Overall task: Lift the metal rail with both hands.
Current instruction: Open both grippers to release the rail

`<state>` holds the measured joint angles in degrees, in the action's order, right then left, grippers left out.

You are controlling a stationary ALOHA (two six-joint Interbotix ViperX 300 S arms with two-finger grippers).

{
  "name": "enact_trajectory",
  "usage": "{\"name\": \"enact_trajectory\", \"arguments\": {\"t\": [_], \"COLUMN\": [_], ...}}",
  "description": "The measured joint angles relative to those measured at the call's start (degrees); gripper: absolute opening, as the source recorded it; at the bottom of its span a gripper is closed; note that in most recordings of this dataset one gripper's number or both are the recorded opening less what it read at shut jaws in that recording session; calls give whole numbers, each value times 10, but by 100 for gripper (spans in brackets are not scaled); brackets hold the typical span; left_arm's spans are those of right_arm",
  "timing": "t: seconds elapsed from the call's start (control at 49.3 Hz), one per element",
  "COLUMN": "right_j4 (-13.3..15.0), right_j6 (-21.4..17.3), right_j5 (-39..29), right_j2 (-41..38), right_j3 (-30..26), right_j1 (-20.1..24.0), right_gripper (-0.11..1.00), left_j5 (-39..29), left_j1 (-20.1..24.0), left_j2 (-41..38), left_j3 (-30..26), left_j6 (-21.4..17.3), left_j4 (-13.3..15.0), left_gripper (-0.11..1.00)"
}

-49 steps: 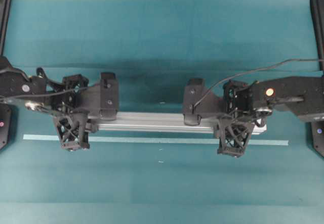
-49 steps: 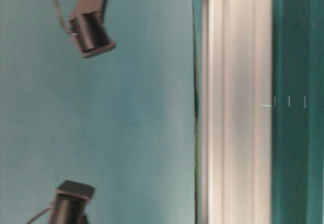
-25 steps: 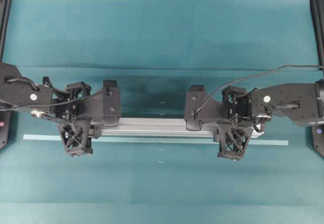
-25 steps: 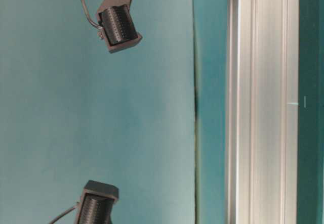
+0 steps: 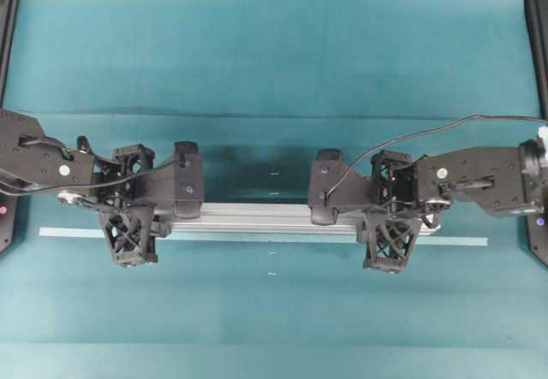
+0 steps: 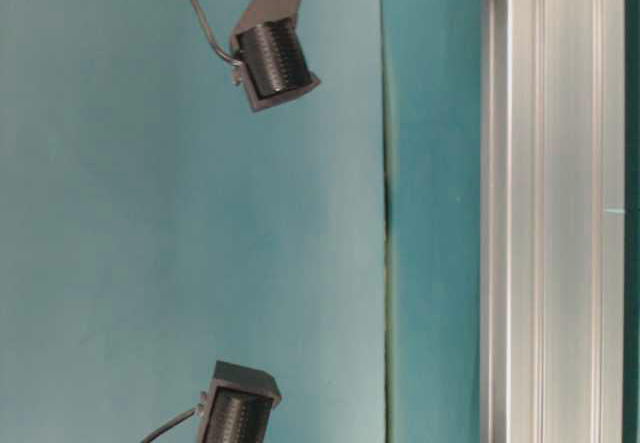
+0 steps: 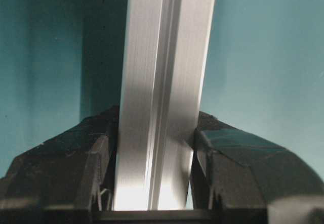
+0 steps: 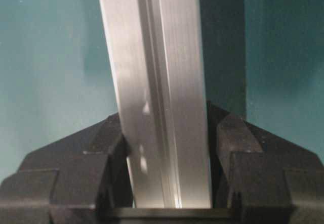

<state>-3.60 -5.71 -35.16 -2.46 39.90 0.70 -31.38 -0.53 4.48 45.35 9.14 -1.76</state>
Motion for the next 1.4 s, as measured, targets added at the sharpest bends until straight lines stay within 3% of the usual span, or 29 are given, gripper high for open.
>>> {"name": "enact_trajectory", "arguments": {"t": [1.298, 1.339, 1.4], "right_j4": [0, 0, -1], "right_j6": [2, 2, 0], "right_j5": [42, 42, 42], "right_j2": [-8, -8, -8], "right_j3": [19, 19, 20], "right_j1": [-4, -4, -4], "right_gripper": [38, 38, 48], "left_j5": [47, 48, 48], "left_j1": [-2, -2, -2], "left_j2": [-11, -11, -12], "left_j3": [11, 11, 11], "left_j6": [0, 0, 9], "left_j4": [0, 0, 1], "left_gripper": [30, 32, 48]}}
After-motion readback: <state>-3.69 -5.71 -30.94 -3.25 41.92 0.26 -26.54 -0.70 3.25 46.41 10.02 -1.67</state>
